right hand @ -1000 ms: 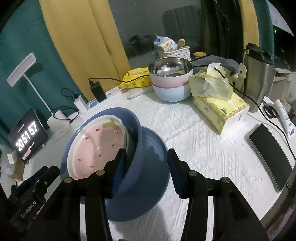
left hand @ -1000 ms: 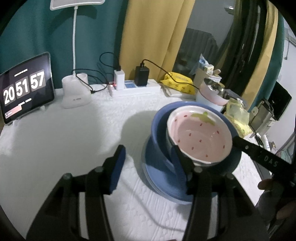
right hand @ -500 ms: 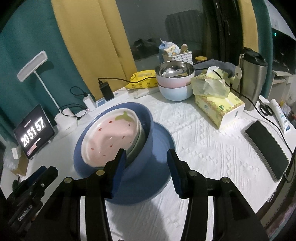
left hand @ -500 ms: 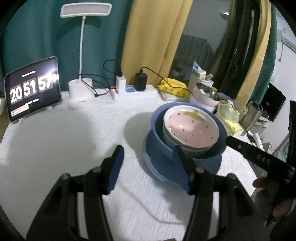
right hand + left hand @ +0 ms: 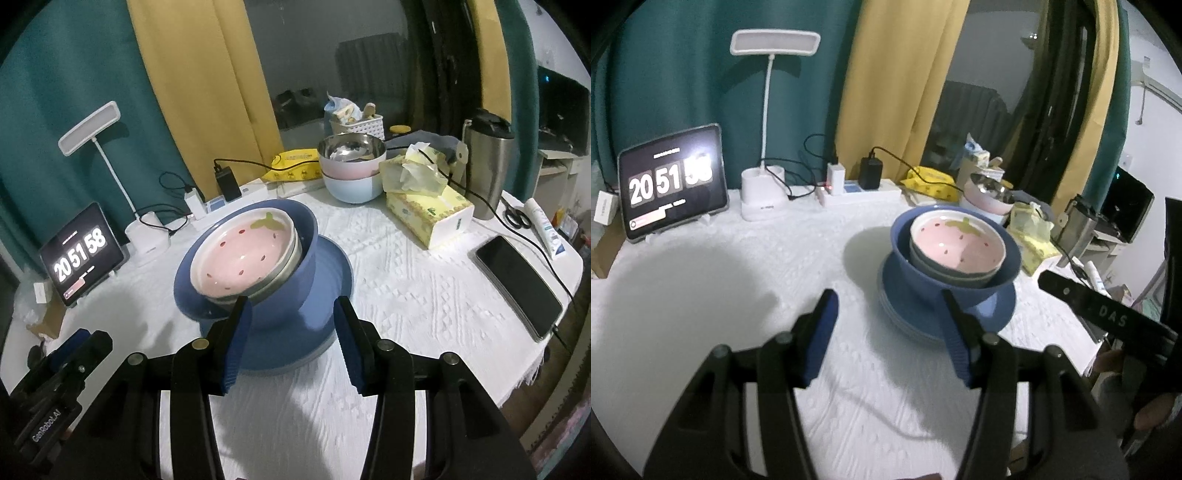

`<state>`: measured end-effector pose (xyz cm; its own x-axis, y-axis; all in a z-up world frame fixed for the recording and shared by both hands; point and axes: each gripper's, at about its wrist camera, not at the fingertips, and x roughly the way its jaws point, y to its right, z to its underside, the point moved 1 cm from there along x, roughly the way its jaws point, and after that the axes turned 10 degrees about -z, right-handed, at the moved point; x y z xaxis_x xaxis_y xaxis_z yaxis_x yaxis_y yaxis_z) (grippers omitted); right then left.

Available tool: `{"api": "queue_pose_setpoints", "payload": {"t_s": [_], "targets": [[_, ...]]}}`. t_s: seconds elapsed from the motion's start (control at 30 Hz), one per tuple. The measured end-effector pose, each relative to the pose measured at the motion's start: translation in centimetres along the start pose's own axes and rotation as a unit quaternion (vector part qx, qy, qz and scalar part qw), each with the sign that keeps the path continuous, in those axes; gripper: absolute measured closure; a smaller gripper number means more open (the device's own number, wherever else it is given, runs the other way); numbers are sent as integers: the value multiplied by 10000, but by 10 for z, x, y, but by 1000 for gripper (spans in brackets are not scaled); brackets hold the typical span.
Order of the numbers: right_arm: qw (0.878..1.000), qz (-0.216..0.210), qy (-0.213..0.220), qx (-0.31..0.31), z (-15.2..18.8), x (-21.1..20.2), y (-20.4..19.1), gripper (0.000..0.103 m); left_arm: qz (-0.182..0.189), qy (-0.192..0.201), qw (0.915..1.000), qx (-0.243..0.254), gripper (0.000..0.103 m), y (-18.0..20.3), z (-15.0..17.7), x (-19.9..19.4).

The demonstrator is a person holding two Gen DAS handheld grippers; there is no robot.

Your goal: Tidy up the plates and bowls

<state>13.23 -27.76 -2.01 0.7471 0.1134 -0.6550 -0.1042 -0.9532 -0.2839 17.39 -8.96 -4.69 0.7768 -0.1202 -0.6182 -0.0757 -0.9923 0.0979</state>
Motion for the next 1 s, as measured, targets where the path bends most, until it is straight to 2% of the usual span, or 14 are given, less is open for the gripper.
{"api": "queue_pose_setpoints", "payload": {"t_s": [0.17,0.2,0.27,0.53,0.67,0.87,1.0], "targets": [[10000,-30,75,-30,9,-12,-6,55,-19,138,9999,11,45,-3,6,-16],[10000,-51,77,-32,11,-14,-8,55,-22,157,9999,-7,42,-4,8,-19],[9999,-100,71,-54,15,-18,-11,55,16,199,9997,-105,30,-8,12,-26],[9997,-103,130,-204,32,-35,-21,55,-51,359,9993,-92,26,-15,28,-49],[9994,-101,183,-266,39,-43,-25,55,-103,499,9987,-39,20,-17,33,-61],[9980,-26,424,-471,41,-63,-35,55,-165,781,9968,21,14,-19,34,-83],[9969,1,562,-558,41,-76,-40,55,-300,942,9951,55,13,-19,33,-96]]}}
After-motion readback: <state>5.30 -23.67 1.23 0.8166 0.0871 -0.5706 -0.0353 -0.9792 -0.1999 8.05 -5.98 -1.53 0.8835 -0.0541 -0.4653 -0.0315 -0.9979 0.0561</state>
